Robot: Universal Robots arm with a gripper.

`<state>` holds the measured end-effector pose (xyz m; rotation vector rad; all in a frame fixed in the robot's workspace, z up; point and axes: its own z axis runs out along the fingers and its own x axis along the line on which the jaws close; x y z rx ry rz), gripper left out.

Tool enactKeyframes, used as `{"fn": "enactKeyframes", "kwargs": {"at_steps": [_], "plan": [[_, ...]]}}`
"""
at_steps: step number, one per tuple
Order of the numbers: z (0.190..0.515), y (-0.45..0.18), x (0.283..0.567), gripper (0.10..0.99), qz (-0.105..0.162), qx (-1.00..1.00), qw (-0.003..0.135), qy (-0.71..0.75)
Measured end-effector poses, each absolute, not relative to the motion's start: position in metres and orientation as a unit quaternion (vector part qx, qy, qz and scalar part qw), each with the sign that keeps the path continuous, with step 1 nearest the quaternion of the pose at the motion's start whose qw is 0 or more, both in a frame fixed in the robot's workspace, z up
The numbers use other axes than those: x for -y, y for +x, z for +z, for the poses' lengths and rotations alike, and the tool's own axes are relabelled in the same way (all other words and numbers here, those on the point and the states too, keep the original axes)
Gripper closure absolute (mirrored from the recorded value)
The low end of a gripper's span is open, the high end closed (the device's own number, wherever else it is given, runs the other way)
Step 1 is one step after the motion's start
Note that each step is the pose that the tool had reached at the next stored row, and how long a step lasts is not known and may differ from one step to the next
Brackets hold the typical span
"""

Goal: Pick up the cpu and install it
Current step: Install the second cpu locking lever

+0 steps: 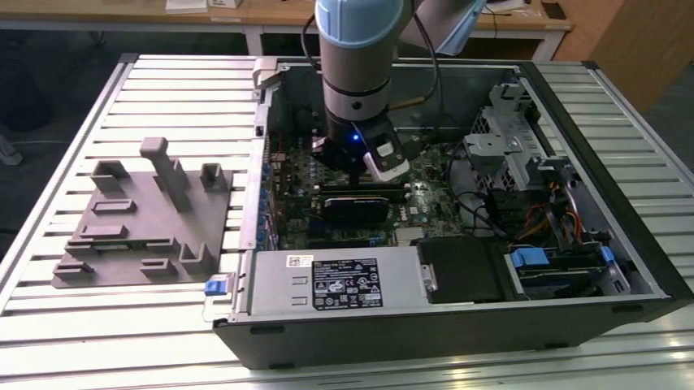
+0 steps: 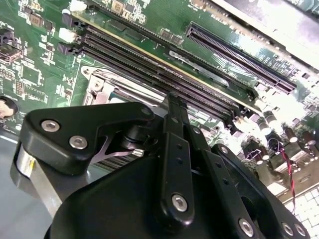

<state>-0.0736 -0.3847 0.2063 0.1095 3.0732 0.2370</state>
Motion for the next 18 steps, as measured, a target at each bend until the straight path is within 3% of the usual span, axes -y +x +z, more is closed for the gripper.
{"fn": "enactKeyframes", "kwargs": {"at_steps": [18], "plan": [[0.205,-0.078,0.397,0.980,0.109,-0.994,0.026,0.019]]}}
